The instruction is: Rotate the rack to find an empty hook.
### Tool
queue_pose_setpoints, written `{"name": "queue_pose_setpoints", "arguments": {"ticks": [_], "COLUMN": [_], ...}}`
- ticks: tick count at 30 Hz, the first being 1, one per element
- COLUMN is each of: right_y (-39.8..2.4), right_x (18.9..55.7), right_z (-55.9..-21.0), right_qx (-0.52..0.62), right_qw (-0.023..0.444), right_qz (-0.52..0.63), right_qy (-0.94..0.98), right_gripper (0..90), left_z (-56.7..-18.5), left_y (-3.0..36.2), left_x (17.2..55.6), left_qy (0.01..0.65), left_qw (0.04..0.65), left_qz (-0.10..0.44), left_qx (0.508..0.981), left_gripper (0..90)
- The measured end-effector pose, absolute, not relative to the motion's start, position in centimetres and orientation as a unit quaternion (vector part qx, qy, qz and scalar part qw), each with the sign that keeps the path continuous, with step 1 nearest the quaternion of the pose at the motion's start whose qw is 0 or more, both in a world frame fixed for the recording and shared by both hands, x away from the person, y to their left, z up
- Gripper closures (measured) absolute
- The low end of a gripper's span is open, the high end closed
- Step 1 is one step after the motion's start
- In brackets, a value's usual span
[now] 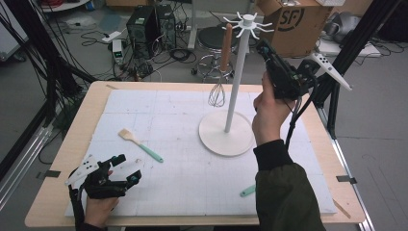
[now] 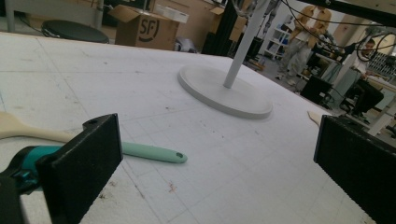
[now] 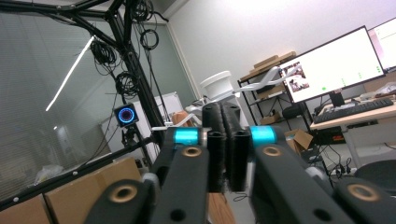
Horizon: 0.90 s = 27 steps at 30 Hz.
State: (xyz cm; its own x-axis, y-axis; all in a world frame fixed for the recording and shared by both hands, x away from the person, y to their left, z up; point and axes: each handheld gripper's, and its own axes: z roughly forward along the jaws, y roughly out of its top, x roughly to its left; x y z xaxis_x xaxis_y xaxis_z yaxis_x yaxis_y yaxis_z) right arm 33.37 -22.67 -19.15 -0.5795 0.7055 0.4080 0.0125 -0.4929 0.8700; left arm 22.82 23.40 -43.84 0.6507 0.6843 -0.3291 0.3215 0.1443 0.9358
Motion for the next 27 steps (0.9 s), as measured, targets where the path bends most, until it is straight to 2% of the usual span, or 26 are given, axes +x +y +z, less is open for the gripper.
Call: {"name": "queue_pose_setpoints", "arguments": {"ticks": [2, 6, 11, 18, 27], "right_y": [-22.9, -22.9, -23.0, -24.4, -27.4], "right_x": [33.3, 32.9, 32.5, 31.8, 30.9], "right_z": [-19.2, -19.2, -20.0, -22.0, -24.2], "right_qx": [0.401, 0.388, 0.379, 0.38, 0.403], "right_qw": [0.239, 0.257, 0.261, 0.26, 0.259], "right_qz": [0.757, 0.747, 0.74, 0.71, 0.69], "right_qy": [0.457, 0.474, 0.491, 0.532, 0.543], "right_gripper": [63.9, 52.8, 45.4, 41.0, 41.4], "left_z": [-43.8, -43.8, -43.8, -43.8, -44.0], "left_y": [23.4, 23.3, 23.2, 22.9, 22.4], "left_x": [22.9, 22.8, 22.8, 22.9, 23.2], "left_qy": [0.392, 0.392, 0.391, 0.388, 0.387], "left_qw": [0.646, 0.645, 0.645, 0.645, 0.641], "left_qz": [0.143, 0.143, 0.142, 0.14, 0.137], "left_qx": [0.64, 0.64, 0.641, 0.643, 0.649], "left_gripper": [1.7, 1.7, 1.7, 1.7, 1.7]}}
